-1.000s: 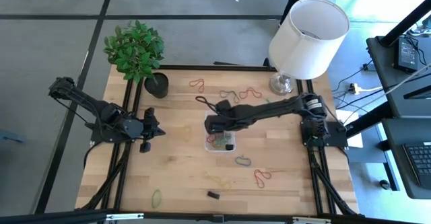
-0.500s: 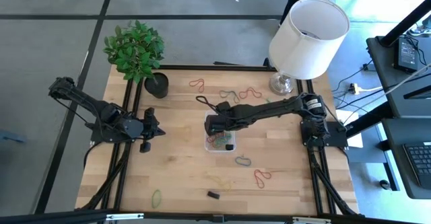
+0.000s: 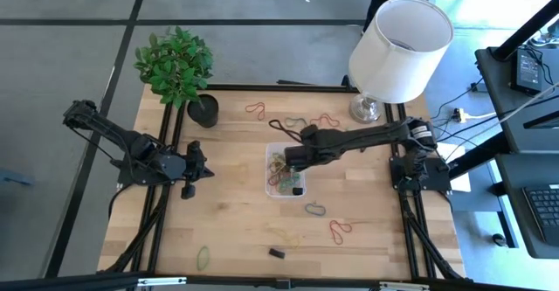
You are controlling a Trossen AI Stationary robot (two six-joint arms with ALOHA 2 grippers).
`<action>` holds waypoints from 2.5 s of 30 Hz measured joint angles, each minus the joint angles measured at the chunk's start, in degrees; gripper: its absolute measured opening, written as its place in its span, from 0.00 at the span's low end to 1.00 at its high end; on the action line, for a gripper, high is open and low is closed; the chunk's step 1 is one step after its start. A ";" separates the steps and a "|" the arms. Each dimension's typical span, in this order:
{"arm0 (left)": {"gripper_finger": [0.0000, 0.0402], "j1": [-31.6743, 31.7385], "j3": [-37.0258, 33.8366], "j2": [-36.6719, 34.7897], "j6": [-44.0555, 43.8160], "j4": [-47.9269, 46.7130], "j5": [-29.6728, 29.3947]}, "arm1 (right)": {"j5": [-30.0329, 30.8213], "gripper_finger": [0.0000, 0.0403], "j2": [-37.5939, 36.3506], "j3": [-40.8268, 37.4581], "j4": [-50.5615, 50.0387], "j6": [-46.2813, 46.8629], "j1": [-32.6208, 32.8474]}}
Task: Pick and place rubber bands into bin
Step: Put the black rubber band into the transparent container
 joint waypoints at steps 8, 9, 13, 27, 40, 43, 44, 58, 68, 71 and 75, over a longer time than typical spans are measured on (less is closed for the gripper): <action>0.01 0.00 0.00 0.00 -0.01 0.09 -0.15 | 0.24 0.17 -2.55 -4.71 -3.45 2.95 -0.02; 0.01 0.00 0.00 0.00 -0.02 0.12 -0.25 | 0.20 0.15 -3.45 -6.79 -2.51 3.44 -0.01; 0.01 0.00 0.00 -0.02 -0.02 0.31 -0.28 | -0.76 0.08 -8.77 -16.28 2.85 7.64 0.02; 0.01 0.00 0.00 0.00 -0.02 1.79 -2.03 | 0.25 0.13 -39.16 -48.20 11.71 22.61 -3.03; 0.01 0.02 0.02 0.00 -4.02 3.82 -5.27 | 1.57 0.49 -47.30 -69.04 29.15 17.73 -14.72; 0.01 0.02 0.02 0.00 -5.42 3.82 -5.31 | 3.05 0.52 -47.30 -72.70 32.96 17.82 -16.66; 0.01 0.02 0.02 0.00 -5.83 3.82 -5.33 | 3.14 0.53 -47.30 -73.79 34.75 17.75 -17.11; 0.01 0.02 0.02 0.00 -9.69 3.98 -5.50 | 1.61 0.03 -47.19 -74.06 44.58 6.21 -18.37; 0.01 0.00 0.02 0.00 -11.56 3.98 -5.01 | 0.94 0.01 -45.08 -54.90 55.68 -17.37 -11.29; 0.01 0.00 0.02 0.00 -11.54 3.98 -5.04 | 0.94 0.01 -40.64 -47.74 55.04 -22.03 -9.70; 0.01 0.02 0.02 0.00 -11.10 3.94 -5.07 | -0.73 0.01 -32.11 -37.73 53.02 -26.87 -8.81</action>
